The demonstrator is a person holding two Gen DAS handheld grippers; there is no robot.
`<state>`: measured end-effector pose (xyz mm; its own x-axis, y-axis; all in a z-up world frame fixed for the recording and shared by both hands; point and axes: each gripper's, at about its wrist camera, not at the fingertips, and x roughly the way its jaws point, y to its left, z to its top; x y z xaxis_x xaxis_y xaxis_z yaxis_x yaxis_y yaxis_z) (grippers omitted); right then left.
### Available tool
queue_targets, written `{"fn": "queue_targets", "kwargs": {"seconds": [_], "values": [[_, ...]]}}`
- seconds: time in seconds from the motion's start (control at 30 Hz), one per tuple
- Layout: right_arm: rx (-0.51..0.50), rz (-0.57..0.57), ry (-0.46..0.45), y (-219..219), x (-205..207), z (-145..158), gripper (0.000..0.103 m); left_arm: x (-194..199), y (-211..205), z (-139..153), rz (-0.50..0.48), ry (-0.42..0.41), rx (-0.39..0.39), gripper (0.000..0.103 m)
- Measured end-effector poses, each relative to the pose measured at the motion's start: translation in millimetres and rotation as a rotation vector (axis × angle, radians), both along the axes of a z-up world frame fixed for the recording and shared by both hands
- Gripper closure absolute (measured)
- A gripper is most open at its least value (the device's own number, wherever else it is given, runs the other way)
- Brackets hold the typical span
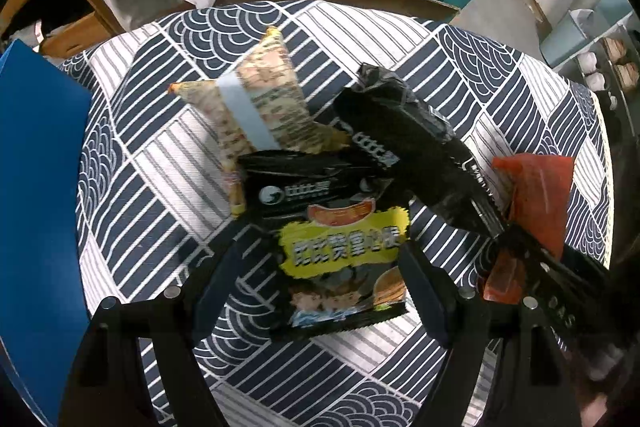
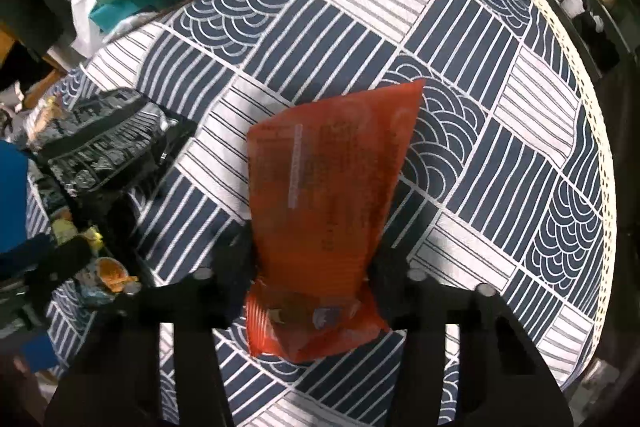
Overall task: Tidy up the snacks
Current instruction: 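Grasp the black yellow-label bag with the left gripper while the right gripper grasps the red packet, then lift both packets and carry them over the cardboard box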
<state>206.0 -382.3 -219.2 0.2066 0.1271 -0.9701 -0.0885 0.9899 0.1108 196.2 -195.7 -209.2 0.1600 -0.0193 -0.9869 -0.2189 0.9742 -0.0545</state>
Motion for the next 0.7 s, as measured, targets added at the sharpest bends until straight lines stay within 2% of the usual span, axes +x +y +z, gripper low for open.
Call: {"fn": "queue_targets", "kwargs": {"seconds": [0.07,0.47,0.5,0.57,0.63,0.7], "values": [[0.016,-0.001,-0.002,-1,-3,2,0.059,2,-4,-2,0.0,0.001,0.007,0.016],[0.078,0.0,-0.02,3,-11,16,0.059,10,-16,-24,-0.001,0.026,0.024,0.016],[0.079,0.0,-0.022,3,-13,18,0.059,10,-17,-24,-0.007,0.022,0.027,0.017],[0.081,-0.005,-0.023,3,-13,19,0.059,10,-17,-23,-0.026,0.009,0.041,0.034],[0.087,-0.005,-0.024,3,-14,21,0.059,6,-13,-20,-0.053,-0.006,0.04,0.041],[0.086,-0.003,-0.029,6,-17,23,0.059,1,-9,-17,-0.057,-0.01,0.042,0.041]]}}
